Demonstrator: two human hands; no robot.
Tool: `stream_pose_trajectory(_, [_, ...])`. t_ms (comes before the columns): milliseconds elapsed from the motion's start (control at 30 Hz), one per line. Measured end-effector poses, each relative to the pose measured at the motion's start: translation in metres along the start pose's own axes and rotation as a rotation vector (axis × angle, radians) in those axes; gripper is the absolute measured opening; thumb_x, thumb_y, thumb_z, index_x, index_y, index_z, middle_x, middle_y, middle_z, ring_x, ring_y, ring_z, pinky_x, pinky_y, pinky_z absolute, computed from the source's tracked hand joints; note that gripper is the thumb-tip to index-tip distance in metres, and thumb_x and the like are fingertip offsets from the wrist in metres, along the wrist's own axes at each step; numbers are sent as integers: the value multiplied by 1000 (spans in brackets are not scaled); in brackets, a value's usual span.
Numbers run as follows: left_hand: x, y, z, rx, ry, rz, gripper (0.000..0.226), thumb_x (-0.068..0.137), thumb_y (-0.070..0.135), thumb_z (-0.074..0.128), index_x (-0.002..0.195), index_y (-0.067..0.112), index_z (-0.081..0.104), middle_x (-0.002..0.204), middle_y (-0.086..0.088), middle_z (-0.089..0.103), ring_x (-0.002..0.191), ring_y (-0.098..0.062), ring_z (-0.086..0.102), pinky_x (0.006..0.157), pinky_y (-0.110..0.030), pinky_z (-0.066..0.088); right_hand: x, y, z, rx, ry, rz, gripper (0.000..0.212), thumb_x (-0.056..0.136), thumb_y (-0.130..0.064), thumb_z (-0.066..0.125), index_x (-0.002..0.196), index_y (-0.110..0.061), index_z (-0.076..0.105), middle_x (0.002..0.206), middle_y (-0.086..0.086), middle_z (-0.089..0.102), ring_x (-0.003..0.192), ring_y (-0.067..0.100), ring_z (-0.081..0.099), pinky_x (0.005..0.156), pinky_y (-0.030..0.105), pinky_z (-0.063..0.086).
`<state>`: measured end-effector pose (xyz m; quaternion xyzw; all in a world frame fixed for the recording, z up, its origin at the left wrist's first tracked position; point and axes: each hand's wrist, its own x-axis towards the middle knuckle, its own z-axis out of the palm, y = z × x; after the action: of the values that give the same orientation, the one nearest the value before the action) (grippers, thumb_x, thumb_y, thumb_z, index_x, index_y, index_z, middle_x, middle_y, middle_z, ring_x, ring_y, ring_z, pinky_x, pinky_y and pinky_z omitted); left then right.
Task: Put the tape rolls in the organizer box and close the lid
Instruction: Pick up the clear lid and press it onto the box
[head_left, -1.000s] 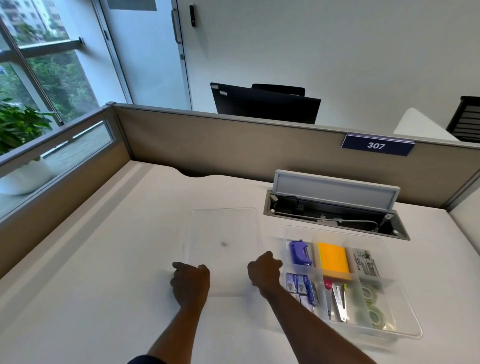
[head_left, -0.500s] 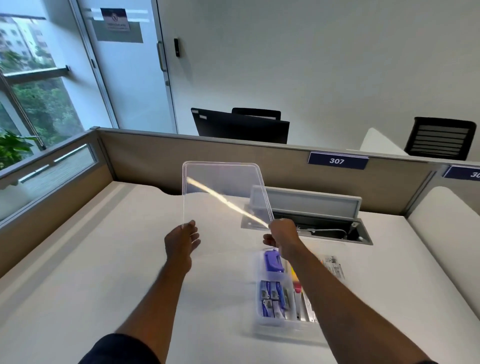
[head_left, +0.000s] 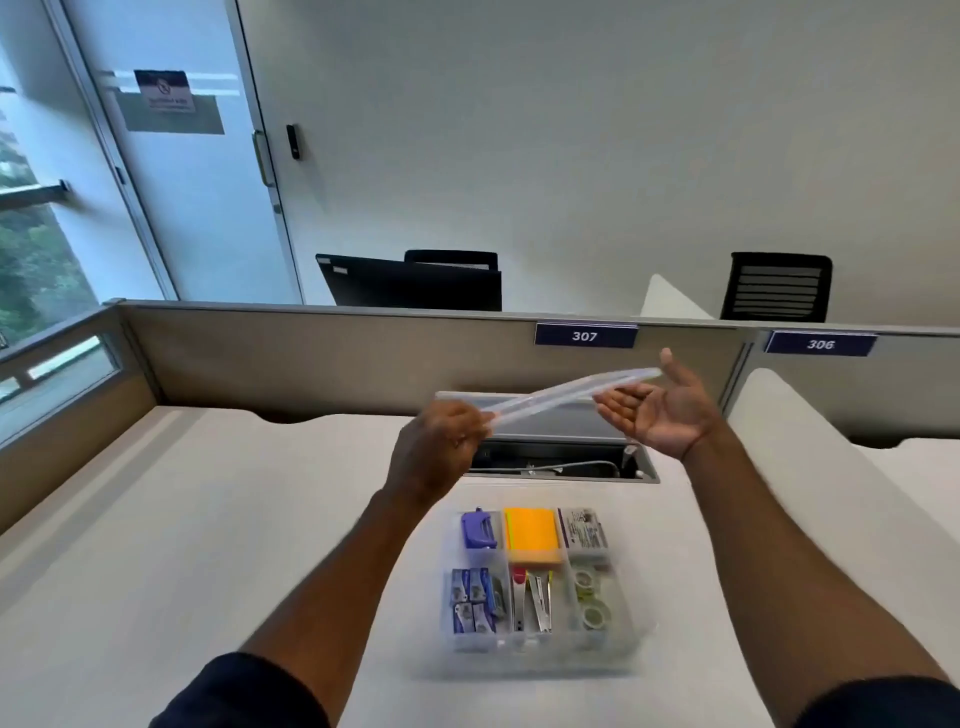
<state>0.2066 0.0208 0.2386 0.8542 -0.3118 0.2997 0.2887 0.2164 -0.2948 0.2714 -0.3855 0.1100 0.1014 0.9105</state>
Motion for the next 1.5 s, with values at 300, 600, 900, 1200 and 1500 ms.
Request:
stream_pose_trajectory(300, [-44,15,39,-391,-231,-534,98,70,86,38,146,23,30,152,-1,35,139,-18,33,112,-37,29,-27,39,-89,-400,257,212,28,95,3,42,120,-5,50,94,11,76,64,25,74,51,29,61])
stream_pose_trajectory(600, [-106,-12,77,-482,-340,-1310,29,97,29,50,99,0,57,94,-13,58,76,-19,55,75,-32,41,-31,112,-102,-699,431,247,5,93,-1,52,94,-5,49,64,15,70,44,25,61,50,28,53])
stream_pose_trajectory(900, [-122,-10,90,-230,-412,-1201,33,101,21,38,115,-4,56,123,-20,61,112,-31,58,91,-29,41,-34,156,-104,-1640,653,174,42,99,-33,39,120,1,49,128,20,57,120,37,55,99,39,45])
stream_pose_trajectory(1200, [-147,-7,99,-199,-471,-1214,27,99,10,38,108,-5,58,121,-22,61,112,-33,58,95,-32,42,-40,168,-109,-1809,657,251,37,100,-24,32,126,0,44,128,20,55,120,37,54,99,42,47])
stream_pose_trajectory(1500, [-155,0,102,-174,-427,-1180,29,98,9,37,117,-4,55,123,-22,61,114,-36,58,96,-37,44,-45,178,-116,-1844,672,225,40,98,-35,33,126,-6,39,125,18,61,117,37,58,98,45,47])
